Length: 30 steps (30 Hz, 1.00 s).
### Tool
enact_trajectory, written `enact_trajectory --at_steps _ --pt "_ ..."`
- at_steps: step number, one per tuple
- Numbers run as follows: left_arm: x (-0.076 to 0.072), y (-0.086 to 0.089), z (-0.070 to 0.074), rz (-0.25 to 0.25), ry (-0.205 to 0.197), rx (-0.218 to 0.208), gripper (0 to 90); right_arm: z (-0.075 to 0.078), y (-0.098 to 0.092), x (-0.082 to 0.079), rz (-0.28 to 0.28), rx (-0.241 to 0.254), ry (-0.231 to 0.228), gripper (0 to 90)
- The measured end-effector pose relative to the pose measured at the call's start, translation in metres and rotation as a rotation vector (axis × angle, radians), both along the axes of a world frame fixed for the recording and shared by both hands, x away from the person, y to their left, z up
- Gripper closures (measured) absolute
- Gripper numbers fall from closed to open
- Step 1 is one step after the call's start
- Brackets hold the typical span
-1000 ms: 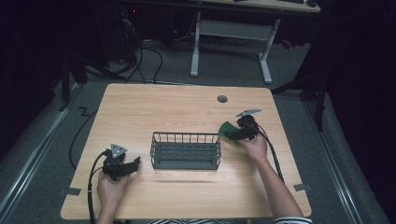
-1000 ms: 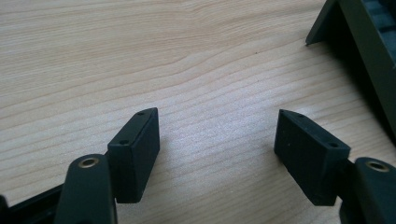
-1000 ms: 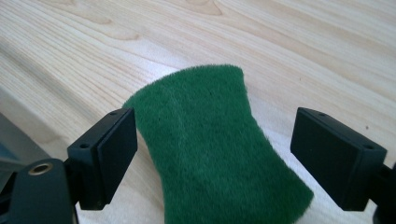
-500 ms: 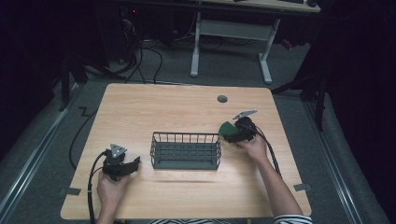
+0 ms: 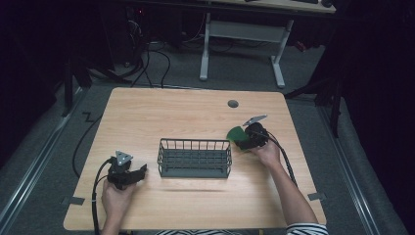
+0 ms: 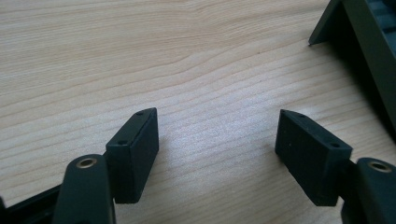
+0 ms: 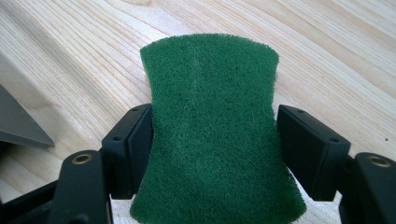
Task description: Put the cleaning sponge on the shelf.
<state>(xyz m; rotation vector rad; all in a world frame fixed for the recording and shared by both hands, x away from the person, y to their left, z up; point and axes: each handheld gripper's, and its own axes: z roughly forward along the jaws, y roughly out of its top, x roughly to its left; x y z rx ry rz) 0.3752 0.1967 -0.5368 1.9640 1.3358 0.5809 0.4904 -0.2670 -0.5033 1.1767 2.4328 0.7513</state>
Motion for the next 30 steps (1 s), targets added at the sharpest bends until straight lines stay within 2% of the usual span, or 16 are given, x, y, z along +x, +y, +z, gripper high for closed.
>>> enact_trajectory --at_steps 7,14,26,27,30 --pt "0.0 0.0 0.0 0.0 0.0 0.0 30.8 0.001 0.001 -0.001 -0.008 -0.003 0.0 30.7" --pt "0.0 0.0 0.0 -0.001 0.0 0.0 30.7 0.009 -0.002 -0.006 -0.014 0.026 -0.02 31.1" --pt "0.0 0.0 0.0 0.0 0.0 0.001 30.7 0.033 -0.007 -0.02 -0.01 0.084 -0.056 31.2" --pt "0.0 0.0 0.0 0.0 0.0 0.0 30.7 0.039 -0.007 -0.024 -0.008 0.094 -0.06 31.2" --pt "0.0 0.0 0.0 0.0 0.0 -0.001 30.7 0.048 -0.006 -0.029 -0.007 0.084 -0.074 31.2"
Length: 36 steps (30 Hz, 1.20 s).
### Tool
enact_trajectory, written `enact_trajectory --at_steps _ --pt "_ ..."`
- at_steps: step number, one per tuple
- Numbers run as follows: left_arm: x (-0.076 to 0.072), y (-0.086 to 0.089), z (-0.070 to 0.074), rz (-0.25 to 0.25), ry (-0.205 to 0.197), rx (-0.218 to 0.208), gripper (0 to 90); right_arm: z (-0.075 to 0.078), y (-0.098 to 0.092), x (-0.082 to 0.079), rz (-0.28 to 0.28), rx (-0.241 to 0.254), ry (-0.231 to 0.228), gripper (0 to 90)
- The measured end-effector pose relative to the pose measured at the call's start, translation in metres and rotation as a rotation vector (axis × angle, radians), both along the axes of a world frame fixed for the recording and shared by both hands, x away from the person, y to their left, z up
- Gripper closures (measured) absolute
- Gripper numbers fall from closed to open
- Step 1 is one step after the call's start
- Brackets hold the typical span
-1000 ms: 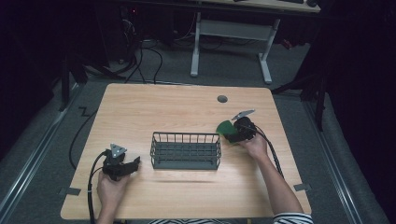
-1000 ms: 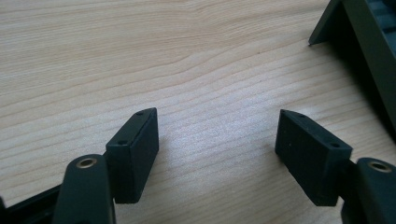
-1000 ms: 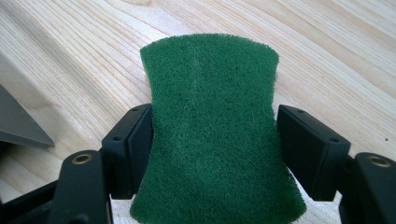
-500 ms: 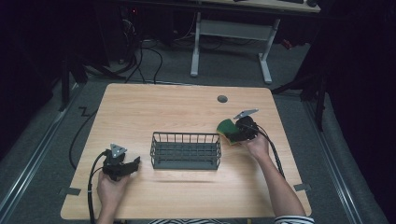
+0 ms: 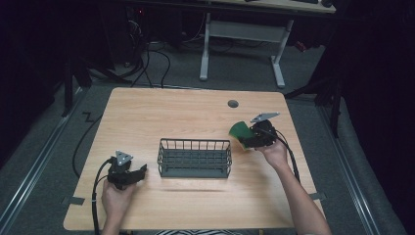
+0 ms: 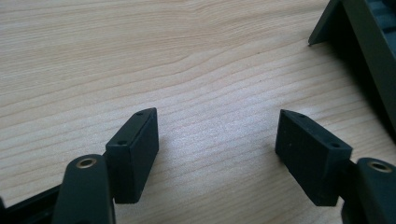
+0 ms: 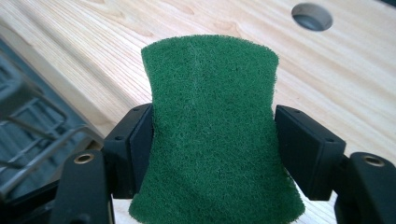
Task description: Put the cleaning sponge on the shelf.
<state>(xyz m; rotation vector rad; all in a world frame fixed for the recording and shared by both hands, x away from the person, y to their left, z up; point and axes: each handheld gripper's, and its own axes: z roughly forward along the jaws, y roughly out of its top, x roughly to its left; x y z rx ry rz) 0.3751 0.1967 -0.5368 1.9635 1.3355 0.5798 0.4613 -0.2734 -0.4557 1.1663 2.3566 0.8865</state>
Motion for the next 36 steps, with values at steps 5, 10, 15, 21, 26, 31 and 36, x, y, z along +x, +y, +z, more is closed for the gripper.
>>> enact_trajectory --at_steps 5,10,15,21,26,31,36 --pt "0.0 0.0 0.0 -0.001 0.0 -0.001 30.6 0.016 0.0 -0.009 0.009 0.009 -0.024 31.3" --pt "0.0 0.001 0.0 0.002 0.0 -0.003 31.7 0.036 -0.002 -0.022 0.023 0.038 -0.044 31.3" --pt "0.0 0.0 0.0 0.003 0.0 -0.002 32.1 0.045 -0.002 -0.031 0.047 0.064 -0.056 31.3" --pt "0.0 0.0 0.0 0.003 0.0 -0.002 31.9 0.053 0.003 -0.039 0.078 0.071 -0.07 31.3" --pt "0.0 0.0 0.0 0.002 0.0 -0.002 31.7 0.059 0.012 -0.044 0.115 0.071 -0.075 31.3" --pt "0.0 0.0 0.0 0.002 -0.001 -0.002 31.6 0.067 0.021 -0.05 0.161 0.09 -0.072 31.3" --pt "0.0 0.0 0.0 0.002 -0.001 -0.001 31.6 0.07 0.028 -0.052 0.185 0.092 -0.07 31.3"
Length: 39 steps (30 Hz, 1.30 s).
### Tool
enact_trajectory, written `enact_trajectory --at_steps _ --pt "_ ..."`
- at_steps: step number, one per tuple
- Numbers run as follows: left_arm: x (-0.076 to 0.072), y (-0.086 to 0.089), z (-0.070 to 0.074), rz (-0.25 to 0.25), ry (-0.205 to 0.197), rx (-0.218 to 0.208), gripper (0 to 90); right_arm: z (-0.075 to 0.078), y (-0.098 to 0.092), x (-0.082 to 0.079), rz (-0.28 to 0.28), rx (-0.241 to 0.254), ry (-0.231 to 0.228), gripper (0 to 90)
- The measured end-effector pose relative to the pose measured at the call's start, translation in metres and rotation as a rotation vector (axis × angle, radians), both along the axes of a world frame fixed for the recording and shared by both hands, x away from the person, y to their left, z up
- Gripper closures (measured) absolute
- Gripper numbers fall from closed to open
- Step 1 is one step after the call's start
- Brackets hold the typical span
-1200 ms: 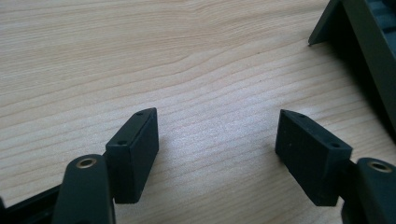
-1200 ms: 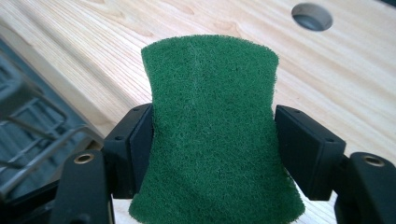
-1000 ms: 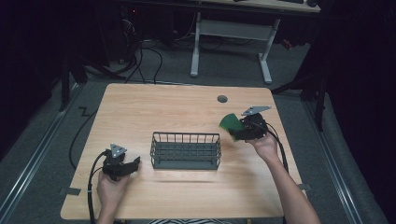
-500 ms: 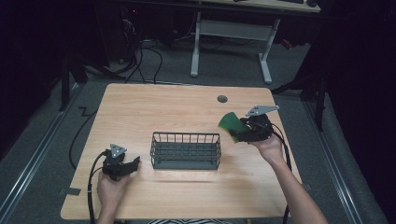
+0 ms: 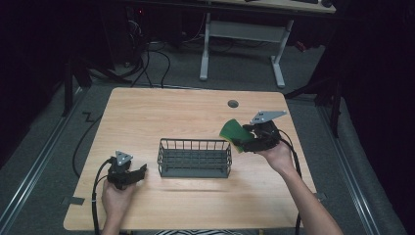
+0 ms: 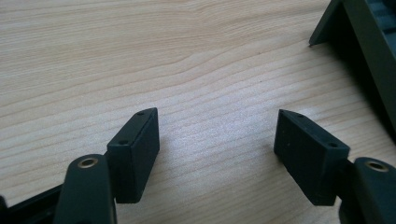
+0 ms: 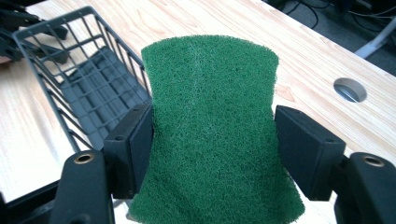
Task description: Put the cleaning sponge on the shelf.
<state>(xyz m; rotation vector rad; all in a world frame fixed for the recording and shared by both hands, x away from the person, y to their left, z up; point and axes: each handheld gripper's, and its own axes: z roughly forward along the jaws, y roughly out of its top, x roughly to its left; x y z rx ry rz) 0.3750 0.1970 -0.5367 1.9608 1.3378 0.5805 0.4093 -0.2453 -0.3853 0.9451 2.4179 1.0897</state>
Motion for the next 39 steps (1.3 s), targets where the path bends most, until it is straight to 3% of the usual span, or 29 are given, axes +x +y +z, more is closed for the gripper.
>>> enact_trajectory --at_steps 21,27,39 --pt "0.0 0.0 0.0 0.0 0.001 -0.001 31.5 0.002 0.044 -0.001 0.111 -0.004 -0.004 31.2" --pt "0.0 0.001 0.0 -0.001 0.001 -0.006 31.5 -0.006 0.061 0.003 0.145 -0.028 0.019 31.0" --pt "0.0 0.001 0.0 -0.001 0.001 -0.006 31.3 -0.018 0.076 0.005 0.166 -0.088 0.029 30.7"
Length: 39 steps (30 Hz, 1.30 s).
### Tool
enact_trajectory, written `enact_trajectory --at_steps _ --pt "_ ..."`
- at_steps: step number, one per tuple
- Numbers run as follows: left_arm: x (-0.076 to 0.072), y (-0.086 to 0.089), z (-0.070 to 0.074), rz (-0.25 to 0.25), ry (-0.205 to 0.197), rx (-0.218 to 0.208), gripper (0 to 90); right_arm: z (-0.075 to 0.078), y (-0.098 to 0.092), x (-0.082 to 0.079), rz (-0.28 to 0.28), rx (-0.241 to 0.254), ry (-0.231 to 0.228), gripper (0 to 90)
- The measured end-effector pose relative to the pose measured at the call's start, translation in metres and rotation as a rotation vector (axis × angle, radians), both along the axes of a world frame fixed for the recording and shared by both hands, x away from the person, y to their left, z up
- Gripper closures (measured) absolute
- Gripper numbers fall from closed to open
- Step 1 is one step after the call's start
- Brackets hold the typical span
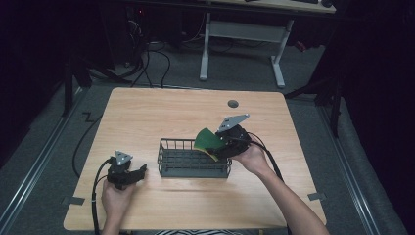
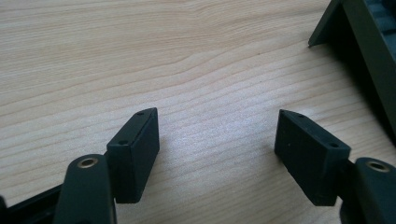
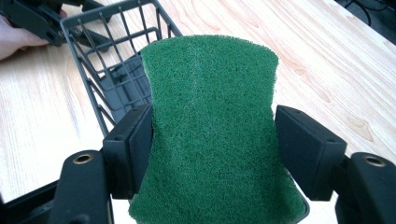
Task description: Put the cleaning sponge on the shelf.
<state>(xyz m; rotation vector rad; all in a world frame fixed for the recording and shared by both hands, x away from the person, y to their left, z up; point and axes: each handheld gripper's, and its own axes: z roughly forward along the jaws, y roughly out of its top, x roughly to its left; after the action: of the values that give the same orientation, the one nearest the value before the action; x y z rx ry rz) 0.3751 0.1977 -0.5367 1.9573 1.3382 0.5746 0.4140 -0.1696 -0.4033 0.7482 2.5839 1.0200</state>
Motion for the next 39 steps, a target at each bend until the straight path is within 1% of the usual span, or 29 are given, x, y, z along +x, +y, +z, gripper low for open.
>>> enact_trajectory --at_steps 6,13,14,24,29,30,36,39 --pt "0.0 0.0 0.0 0.0 0.001 -0.004 31.4 -0.004 0.004 -0.001 0.009 -0.025 -0.011 30.6" --pt "0.0 0.001 0.0 0.0 0.001 -0.005 31.4 -0.009 0.007 0.0 0.013 -0.042 -0.003 30.4" --pt "0.0 0.001 0.0 0.0 0.001 -0.006 31.3 -0.009 0.008 -0.001 0.012 -0.048 -0.008 30.4" --pt "0.0 0.001 0.0 0.0 0.001 -0.005 31.3 -0.012 0.01 -0.001 0.013 -0.058 -0.015 30.1" --pt "0.0 0.001 0.0 0.0 0.001 -0.005 31.2 -0.018 0.009 -0.003 0.009 -0.071 0.001 29.9" --pt "0.0 0.001 0.0 0.0 0.001 -0.005 31.3 -0.02 0.009 -0.003 0.005 -0.08 0.01 29.9" --pt "0.0 0.001 0.0 0.0 0.001 -0.005 31.3 -0.021 0.01 -0.003 0.011 -0.087 0.006 29.9" --pt "0.0 0.001 0.0 0.0 0.001 -0.006 31.2 -0.022 0.01 -0.003 0.004 -0.084 0.019 29.9"
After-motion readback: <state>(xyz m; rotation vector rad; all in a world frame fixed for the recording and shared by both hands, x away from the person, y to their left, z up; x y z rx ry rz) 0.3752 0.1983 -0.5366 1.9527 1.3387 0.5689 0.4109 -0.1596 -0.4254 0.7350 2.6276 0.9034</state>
